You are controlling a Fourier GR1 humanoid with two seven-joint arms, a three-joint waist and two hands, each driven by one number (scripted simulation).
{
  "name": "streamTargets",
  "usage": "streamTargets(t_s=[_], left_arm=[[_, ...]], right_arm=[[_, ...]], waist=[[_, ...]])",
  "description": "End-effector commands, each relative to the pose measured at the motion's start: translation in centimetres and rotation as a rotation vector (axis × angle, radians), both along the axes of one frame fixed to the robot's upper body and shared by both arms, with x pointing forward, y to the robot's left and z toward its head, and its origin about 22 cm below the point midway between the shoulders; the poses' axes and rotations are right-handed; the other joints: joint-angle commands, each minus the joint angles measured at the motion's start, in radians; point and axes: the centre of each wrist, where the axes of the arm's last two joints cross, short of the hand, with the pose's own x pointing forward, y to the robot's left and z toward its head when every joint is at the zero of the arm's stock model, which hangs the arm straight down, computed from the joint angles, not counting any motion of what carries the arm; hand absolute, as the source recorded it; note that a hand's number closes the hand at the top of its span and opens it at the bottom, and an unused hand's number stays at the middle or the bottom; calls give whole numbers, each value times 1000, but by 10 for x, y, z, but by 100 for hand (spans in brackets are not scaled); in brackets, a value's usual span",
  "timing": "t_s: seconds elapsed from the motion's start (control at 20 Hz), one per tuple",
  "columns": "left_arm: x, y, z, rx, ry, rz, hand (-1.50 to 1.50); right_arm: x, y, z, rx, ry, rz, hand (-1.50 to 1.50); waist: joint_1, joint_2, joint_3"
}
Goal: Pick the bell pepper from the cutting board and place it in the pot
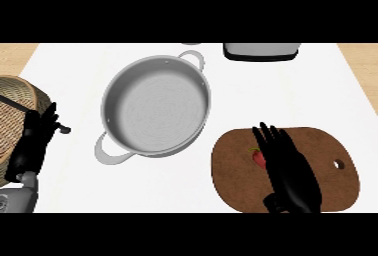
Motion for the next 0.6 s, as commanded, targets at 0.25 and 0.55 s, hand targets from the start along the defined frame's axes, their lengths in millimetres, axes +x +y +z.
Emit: streamTargets(t_s=[0.25,0.55], left_arm=[[4,-2,23,8,11,9,0],[6,-6,-11,0,18,9,0]], right_arm=[[3,-25,-20,-41,36,-58,-150],[34,-4,-15,-26,81,-51,-150]], waist=[[-3,0,-1],[-1,1,-1]])
